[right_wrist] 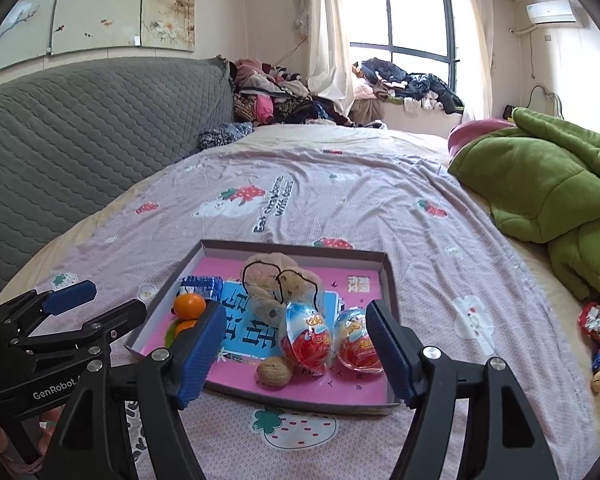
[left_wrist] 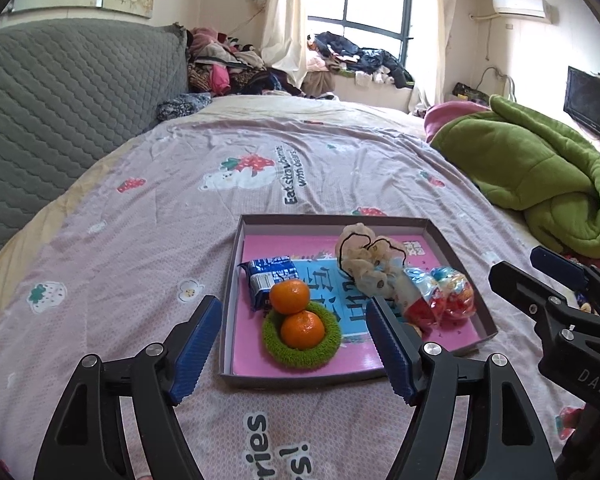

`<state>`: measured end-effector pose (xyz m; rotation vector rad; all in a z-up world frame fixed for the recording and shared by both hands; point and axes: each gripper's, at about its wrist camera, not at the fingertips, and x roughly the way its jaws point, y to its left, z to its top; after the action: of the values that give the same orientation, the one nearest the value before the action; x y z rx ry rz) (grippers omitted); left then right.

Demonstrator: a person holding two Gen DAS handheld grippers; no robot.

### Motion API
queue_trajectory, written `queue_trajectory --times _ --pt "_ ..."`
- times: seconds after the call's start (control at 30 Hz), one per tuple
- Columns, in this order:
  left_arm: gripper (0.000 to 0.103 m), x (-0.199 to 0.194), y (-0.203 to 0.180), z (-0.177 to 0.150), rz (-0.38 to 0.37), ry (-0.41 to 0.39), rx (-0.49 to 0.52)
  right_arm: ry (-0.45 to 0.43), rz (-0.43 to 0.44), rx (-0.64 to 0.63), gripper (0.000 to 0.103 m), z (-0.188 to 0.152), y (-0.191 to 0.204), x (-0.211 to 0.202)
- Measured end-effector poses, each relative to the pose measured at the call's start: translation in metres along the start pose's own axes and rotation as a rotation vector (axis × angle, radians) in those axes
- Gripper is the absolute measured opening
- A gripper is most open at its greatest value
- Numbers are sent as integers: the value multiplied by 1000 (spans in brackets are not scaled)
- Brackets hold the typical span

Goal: Organize objects
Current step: 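Withdraw both open grippers away from the tray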

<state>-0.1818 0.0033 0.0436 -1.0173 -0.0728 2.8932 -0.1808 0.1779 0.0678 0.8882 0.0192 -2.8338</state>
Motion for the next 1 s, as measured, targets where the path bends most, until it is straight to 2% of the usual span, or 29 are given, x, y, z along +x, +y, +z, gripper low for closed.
queue_trajectory --times 0.13,0.5,0.8,0.9,1.0 --pt "76 -15 1 3 -13 -6 -12 -14 4 6 72 4 0 -15" --pt "76 -53 -2 5 33 -49 13 -70 8 -1 72 12 3 -57" --pt "76 -70 -2 -1 24 -42 4 -94 34 -7 72 9 6 -81" --pt "76 -78 -1 -7 57 -75 -1 -97 38 -3 72 4 5 -87" --pt "76 -81 -1 -13 78 -71 -1 -97 48 2 72 -2 3 -90"
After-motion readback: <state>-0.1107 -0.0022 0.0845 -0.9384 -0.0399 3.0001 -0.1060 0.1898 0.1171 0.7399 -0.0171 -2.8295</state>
